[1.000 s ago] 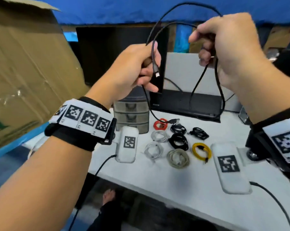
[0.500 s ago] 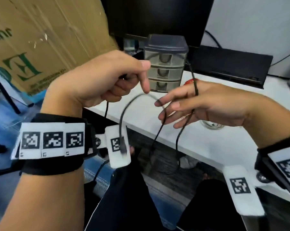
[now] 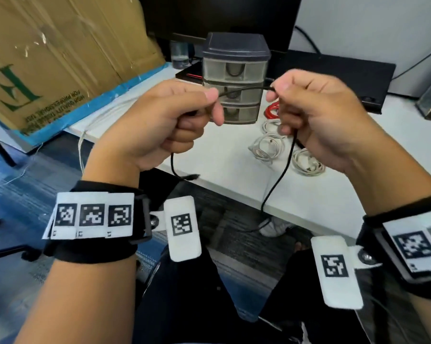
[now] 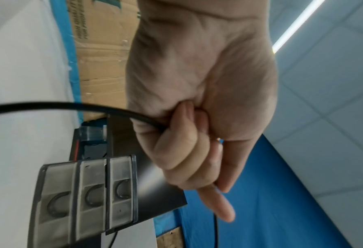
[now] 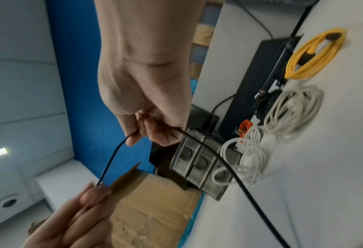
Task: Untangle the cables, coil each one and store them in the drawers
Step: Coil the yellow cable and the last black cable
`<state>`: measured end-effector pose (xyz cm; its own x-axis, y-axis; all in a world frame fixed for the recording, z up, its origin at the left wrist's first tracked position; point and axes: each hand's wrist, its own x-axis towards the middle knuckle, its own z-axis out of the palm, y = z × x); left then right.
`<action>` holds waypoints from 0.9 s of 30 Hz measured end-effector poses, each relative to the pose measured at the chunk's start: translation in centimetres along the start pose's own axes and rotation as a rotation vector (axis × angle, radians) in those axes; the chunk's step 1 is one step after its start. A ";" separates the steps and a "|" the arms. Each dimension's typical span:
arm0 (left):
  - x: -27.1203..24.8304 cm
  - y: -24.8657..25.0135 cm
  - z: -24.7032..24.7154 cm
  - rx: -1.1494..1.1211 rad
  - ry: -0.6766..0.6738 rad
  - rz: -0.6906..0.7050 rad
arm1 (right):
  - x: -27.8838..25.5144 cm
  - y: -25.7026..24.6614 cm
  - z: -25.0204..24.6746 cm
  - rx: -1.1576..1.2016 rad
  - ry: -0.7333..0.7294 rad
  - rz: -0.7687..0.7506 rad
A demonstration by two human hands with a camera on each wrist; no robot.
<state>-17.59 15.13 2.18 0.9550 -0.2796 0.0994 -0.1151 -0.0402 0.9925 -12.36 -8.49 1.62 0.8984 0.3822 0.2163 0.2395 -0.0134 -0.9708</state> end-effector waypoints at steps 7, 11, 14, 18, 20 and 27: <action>-0.4 0.0 -0.3 -0.374 0.038 0.146 | -1.2 0.5 -0.4 -0.235 -0.068 -0.033; 0.7 0.5 1.6 -0.414 0.063 0.226 | -1.8 0.1 0.6 -0.438 -0.147 -0.085; 1.7 -0.1 3.2 -0.371 0.185 0.223 | -2.7 0.4 2.4 -0.542 -0.281 -0.107; 2.5 -1.3 4.8 -0.183 0.285 0.198 | -3.2 0.3 3.2 -0.699 -0.440 -0.072; 2.5 -2.0 5.2 0.003 0.230 0.201 | -2.9 -0.6 2.3 -0.683 -0.460 -0.106; 2.5 -2.2 5.1 0.053 0.051 0.134 | -1.9 -2.0 -1.2 -0.555 -0.114 -0.233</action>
<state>-16.33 9.64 -0.07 0.9427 -0.2365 0.2353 -0.2552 -0.0573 0.9652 -14.10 -10.26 3.32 0.7620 0.5286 0.3740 0.6080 -0.3855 -0.6940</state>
